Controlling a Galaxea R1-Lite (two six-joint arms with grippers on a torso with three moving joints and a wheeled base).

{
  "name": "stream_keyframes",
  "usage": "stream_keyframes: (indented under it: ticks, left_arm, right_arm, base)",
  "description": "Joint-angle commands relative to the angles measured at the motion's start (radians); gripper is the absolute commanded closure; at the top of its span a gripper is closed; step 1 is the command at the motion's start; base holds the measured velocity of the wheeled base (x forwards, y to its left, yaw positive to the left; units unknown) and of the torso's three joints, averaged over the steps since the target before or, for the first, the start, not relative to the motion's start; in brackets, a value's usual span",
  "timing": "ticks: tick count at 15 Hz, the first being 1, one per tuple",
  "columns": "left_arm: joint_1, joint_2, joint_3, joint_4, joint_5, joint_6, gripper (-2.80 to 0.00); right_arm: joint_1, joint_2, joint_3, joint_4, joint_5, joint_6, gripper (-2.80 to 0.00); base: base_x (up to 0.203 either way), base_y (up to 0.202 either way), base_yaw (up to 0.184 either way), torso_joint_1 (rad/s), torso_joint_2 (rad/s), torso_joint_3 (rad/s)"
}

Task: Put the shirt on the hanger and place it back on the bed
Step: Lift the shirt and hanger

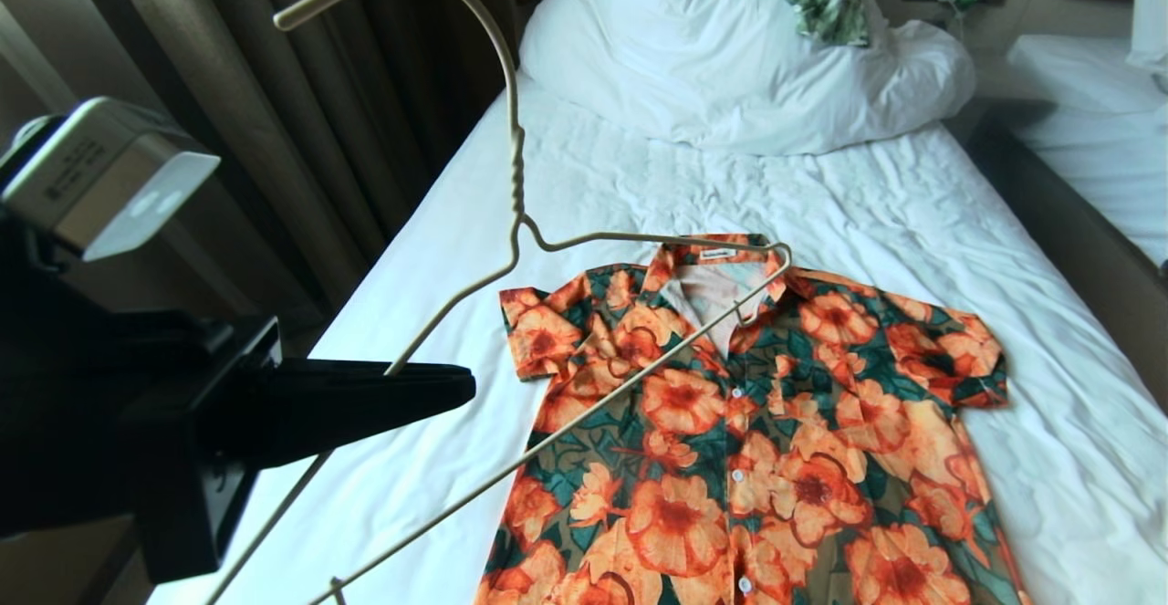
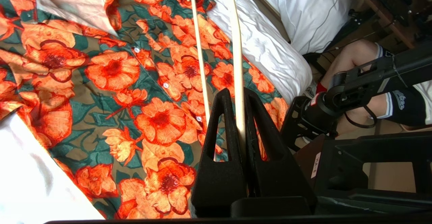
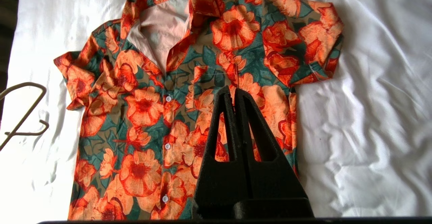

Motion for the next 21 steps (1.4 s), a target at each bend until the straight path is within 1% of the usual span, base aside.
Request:
stream_keyframes:
  ticks: [1, 6, 8, 13, 15, 17, 20, 21]
  left_arm:
    - [0.001, -0.004, 0.008, -0.001, 0.001, -0.001, 0.00]
    - [-0.004, 0.002, 0.043, -0.009, -0.002, -0.010, 0.00]
    - [-0.018, -0.009, 0.053, -0.013, -0.002, -0.045, 0.00]
    - [-0.018, 0.004, 0.050, -0.016, -0.001, -0.044, 0.00]
    - [-0.024, 0.006, 0.050, -0.018, -0.004, -0.045, 0.00]
    - [-0.034, 0.005, 0.049, -0.028, -0.002, -0.045, 0.00]
    - [-0.036, 0.002, 0.049, -0.028, -0.002, -0.044, 0.00]
    - [-0.035, -0.003, 0.051, -0.028, -0.002, -0.045, 0.00]
  right_arm:
    - [0.021, 0.174, -0.069, 0.004, 0.002, 0.013, 0.00]
    - [0.113, 0.512, -0.314, 0.043, -0.014, 0.069, 0.00]
    - [0.128, 0.652, -0.416, 0.049, -0.034, 0.081, 0.00]
    - [0.149, 0.934, -0.661, 0.044, -0.057, 0.089, 0.00]
    - [0.167, 1.014, -0.702, 0.025, -0.059, 0.096, 0.00]
    - [0.192, 1.094, -0.746, -0.030, -0.060, 0.123, 0.00]
    - [0.222, 1.179, -0.833, -0.035, -0.068, 0.132, 0.00]
    - [0.223, 1.200, -0.862, -0.037, -0.068, 0.140, -2.80]
  base:
    - [0.000, 0.000, 0.000, 0.000, 0.00, 0.000]
    - [0.000, 0.000, 0.000, 0.000, 0.00, 0.000]
    - [0.000, 0.000, 0.000, 0.000, 0.00, 0.000]
    - [0.000, 0.000, 0.000, 0.000, 0.00, 0.000]
    - [0.000, 0.000, 0.000, 0.000, 0.00, 0.000]
    - [0.000, 0.000, 0.000, 0.000, 0.00, 0.000]
    - [0.000, 0.000, 0.000, 0.000, 0.00, 0.000]
    - [0.000, 0.000, 0.000, 0.000, 0.00, 0.000]
